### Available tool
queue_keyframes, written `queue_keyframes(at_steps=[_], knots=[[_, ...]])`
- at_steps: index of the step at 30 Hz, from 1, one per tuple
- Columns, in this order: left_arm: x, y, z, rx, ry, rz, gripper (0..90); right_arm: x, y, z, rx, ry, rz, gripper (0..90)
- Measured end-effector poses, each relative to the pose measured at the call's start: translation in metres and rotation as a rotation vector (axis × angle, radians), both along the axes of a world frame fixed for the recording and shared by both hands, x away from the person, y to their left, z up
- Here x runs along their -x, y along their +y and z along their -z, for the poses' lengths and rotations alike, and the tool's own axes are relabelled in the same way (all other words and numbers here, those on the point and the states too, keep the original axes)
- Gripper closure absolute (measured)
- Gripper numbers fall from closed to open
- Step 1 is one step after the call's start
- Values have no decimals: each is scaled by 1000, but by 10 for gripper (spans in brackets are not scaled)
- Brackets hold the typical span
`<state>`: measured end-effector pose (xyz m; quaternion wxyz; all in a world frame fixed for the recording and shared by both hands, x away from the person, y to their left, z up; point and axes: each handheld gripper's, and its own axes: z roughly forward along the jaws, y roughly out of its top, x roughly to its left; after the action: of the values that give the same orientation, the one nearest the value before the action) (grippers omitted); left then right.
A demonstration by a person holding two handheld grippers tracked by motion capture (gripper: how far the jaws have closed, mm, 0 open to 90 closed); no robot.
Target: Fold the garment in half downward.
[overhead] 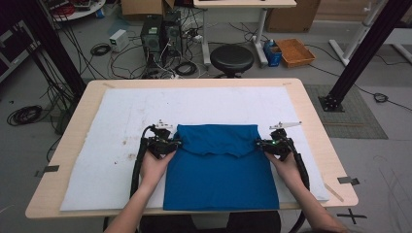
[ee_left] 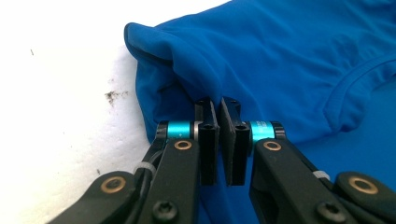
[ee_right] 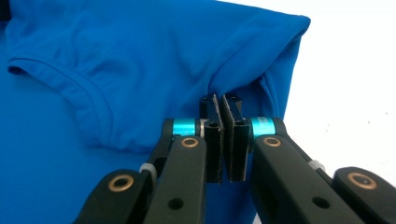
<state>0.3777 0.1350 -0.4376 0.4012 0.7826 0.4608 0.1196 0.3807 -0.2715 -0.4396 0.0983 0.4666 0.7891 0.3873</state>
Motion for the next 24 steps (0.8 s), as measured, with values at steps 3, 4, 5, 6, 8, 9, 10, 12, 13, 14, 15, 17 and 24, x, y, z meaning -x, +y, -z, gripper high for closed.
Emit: queue_keyframes(at_steps=[3,4,5,6,8,9,10,12,13,14,15,17,24], knots=[[1,2,-5,3,-12,9,858,3,0,-4,-4,-19,-7,884],[1,2,-7,-3,-14,7,857,3,-1,-5,-2,-28,-10,884],[1,3,-8,-9,-20,3,857,3,-1,-6,-4,-31,-7,884],[1,4,-9,-8,-23,-1,856,3,-1,-7,-6,-31,-4,884],[1,5,-11,0,-19,7,856,3,-1,-7,-8,-31,-5,884],[1,5,-11,-1,-20,10,856,3,-1,-8,-10,-34,-6,884],[1,5,-11,0,-22,12,856,4,-1,-8,-9,-34,-8,884],[1,3,-12,-15,-30,12,843,4,-1,-8,-8,-39,-9,884],[1,3,-13,-28,-35,11,796,4,-1,-8,-6,-39,-9,884],[0,2,-13,-33,-27,6,737,4,-1,-8,-5,-39,-11,884],[0,2,-12,-24,-24,11,738,4,-1,-8,-6,-39,-9,884],[-1,2,-11,-23,-14,12,736,4,-1,-8,-5,-39,-9,884],[0,1,-13,-1,-16,23,845,4,-1,-8,-8,-38,-8,888]])
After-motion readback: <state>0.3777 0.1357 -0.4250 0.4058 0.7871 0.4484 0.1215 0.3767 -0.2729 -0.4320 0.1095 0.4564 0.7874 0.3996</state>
